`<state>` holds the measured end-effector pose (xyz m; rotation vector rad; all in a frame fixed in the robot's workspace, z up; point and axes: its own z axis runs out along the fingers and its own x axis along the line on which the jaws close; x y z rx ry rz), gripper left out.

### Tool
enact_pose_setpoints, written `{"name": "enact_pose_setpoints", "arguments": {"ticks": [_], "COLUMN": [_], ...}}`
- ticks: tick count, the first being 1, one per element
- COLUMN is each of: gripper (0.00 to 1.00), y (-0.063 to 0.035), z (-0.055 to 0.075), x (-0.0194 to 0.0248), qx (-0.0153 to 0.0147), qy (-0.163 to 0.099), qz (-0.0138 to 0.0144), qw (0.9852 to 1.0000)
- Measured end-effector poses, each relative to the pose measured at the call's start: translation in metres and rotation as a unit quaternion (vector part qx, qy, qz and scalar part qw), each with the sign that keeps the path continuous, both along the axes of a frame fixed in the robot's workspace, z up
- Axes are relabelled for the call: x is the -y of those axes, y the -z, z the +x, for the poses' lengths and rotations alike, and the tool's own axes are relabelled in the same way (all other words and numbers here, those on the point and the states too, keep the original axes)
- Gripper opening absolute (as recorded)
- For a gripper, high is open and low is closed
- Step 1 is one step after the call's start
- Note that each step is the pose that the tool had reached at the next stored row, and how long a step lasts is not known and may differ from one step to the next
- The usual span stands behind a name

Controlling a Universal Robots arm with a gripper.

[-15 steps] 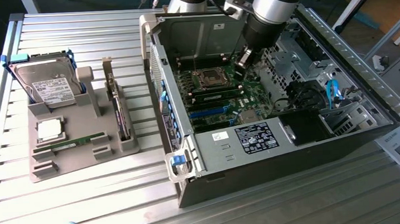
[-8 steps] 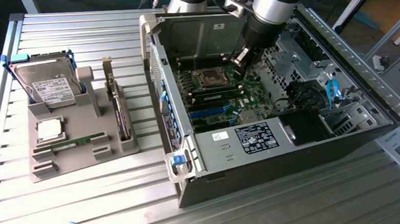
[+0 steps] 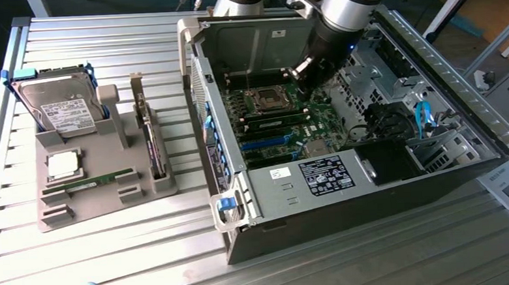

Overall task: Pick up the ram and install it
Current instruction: 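Press down the ram until it locks into place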

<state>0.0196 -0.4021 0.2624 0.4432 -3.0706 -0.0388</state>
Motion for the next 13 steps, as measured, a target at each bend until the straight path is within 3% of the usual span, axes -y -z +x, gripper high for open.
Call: {"name": "enact_pose_setpoints", "arguments": {"ticks": [3,6,8,11,13], "gripper": [0.10,0.10,0.10,0.10,0.10], "y": [0.0002,0.0003,0.0005,0.0005,0.0005], "z": [0.0000,0.0000,0.0000,-0.0001,0.0000], "x": [0.0000,0.0000,0.0000,0.0000,0.0000], "qx": [0.0000,0.0000,0.0000,0.0000,0.0000], "qy": [0.038,0.076,0.107,0.134,0.141], "qz": [0.0000,0.0000,0.0000,0.0000,0.0000], "qw": [0.9993,0.9971,0.9942,0.9909,0.9901]}}
